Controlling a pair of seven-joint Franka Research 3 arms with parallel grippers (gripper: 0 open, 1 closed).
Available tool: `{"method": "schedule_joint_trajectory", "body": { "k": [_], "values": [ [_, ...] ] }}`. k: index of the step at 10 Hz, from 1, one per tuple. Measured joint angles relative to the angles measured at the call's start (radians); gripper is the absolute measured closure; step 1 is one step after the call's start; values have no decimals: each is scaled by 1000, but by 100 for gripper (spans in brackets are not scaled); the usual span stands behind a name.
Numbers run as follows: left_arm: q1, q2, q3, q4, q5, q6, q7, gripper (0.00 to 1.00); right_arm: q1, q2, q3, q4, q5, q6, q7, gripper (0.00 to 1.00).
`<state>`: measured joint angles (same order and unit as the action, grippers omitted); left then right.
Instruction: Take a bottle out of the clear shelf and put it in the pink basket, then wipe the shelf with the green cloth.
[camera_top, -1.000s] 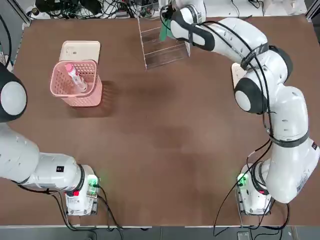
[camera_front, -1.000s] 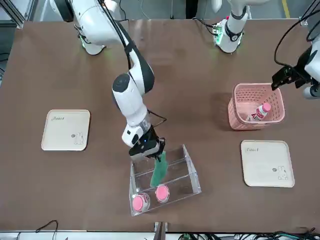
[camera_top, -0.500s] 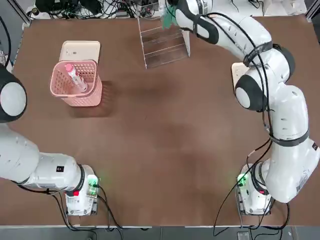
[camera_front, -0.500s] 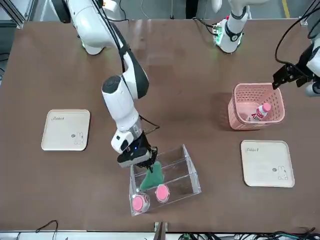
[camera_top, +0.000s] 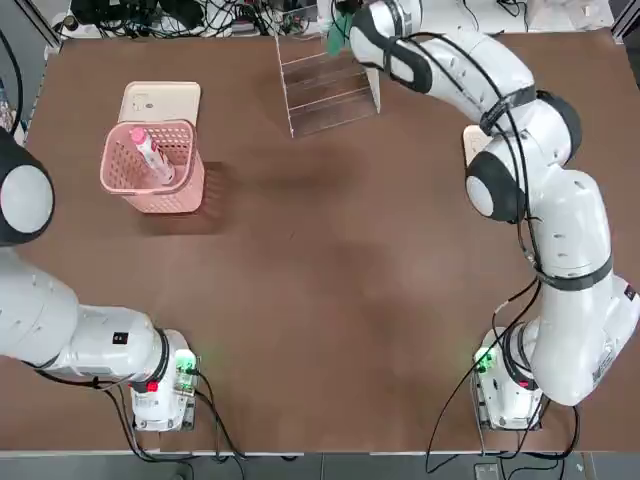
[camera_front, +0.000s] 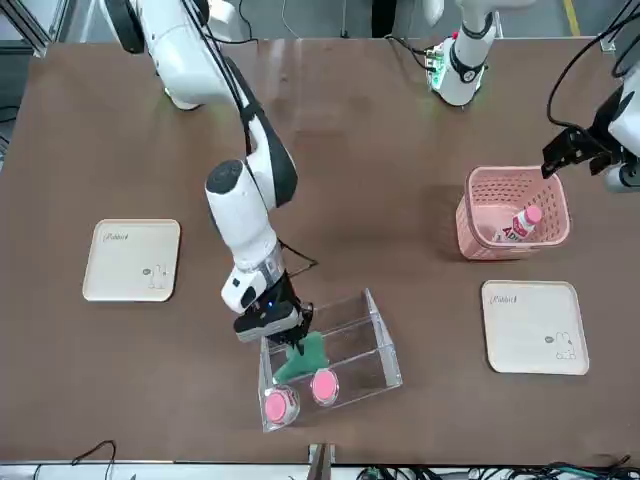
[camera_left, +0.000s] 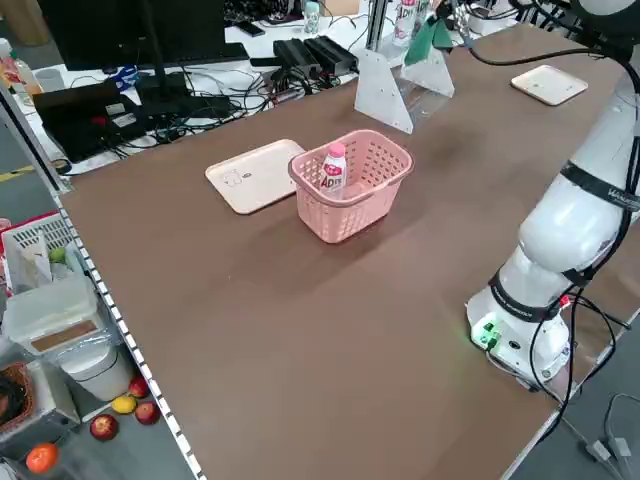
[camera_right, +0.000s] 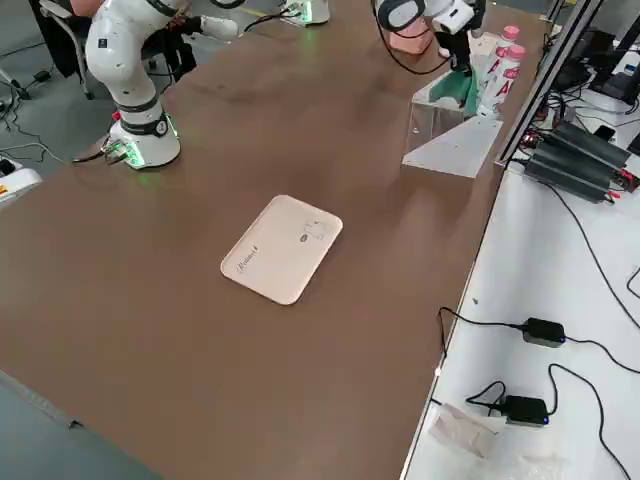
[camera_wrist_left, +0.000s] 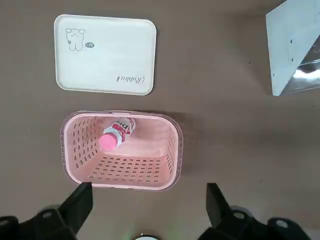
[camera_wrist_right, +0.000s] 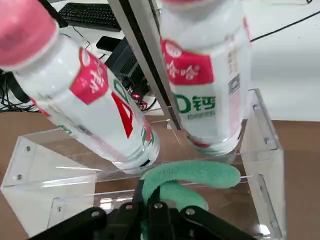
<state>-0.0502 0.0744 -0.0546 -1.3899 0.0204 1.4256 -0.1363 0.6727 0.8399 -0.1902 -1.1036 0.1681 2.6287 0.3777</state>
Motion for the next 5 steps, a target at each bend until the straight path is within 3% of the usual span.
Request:
{"method": "schedule_joint_trajectory", "body": {
  "k": [5],
  "values": [
    [0, 8, -2, 0, 0, 15, 0, 0, 6, 56, 1, 1, -4, 112, 0, 95]
  ]
}}
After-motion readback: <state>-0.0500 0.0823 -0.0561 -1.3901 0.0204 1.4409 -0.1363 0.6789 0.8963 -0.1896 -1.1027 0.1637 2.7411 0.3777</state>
